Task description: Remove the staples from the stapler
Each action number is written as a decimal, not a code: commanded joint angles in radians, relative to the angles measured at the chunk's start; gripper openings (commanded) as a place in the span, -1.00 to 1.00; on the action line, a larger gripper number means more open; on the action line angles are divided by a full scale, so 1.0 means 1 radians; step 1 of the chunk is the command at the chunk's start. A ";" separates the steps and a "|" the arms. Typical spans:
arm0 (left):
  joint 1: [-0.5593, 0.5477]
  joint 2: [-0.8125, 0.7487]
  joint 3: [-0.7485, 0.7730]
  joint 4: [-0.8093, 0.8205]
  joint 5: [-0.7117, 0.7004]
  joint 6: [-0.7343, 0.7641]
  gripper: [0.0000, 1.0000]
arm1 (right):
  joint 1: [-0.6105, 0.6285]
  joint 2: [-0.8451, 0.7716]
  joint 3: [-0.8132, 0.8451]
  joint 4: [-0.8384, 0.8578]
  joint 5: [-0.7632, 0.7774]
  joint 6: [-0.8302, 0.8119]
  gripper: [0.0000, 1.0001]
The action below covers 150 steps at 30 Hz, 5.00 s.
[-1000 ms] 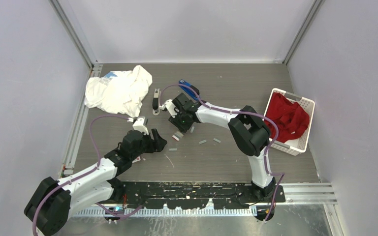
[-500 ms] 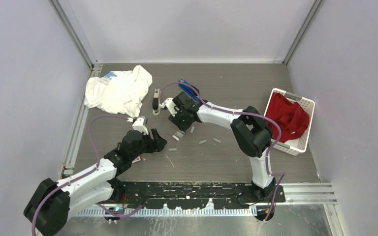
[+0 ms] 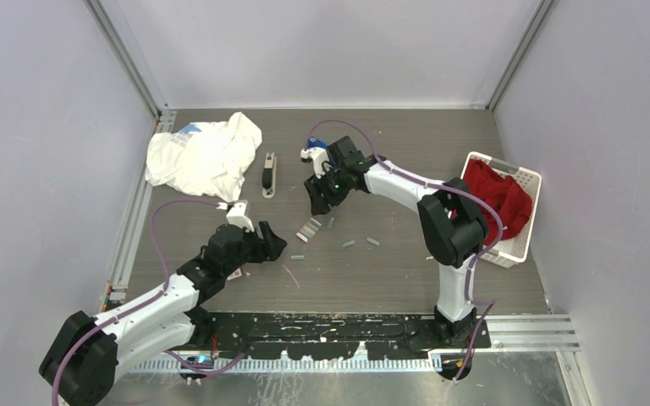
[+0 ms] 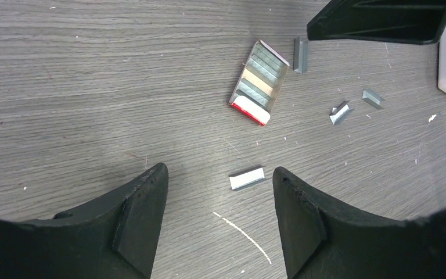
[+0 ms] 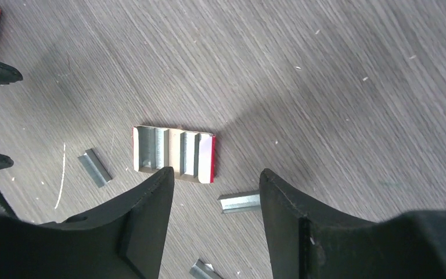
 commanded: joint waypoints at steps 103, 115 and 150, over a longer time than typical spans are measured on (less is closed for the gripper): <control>0.003 0.362 0.160 -0.061 -0.034 -0.074 -0.26 | 0.191 0.080 0.014 0.094 0.218 0.160 0.30; 0.003 0.381 0.167 -0.062 -0.015 -0.074 -0.28 | 0.203 0.089 0.019 0.085 0.270 0.143 0.27; 0.003 0.367 0.159 -0.072 -0.009 -0.073 -0.28 | 0.246 0.097 0.031 0.053 0.322 0.095 0.33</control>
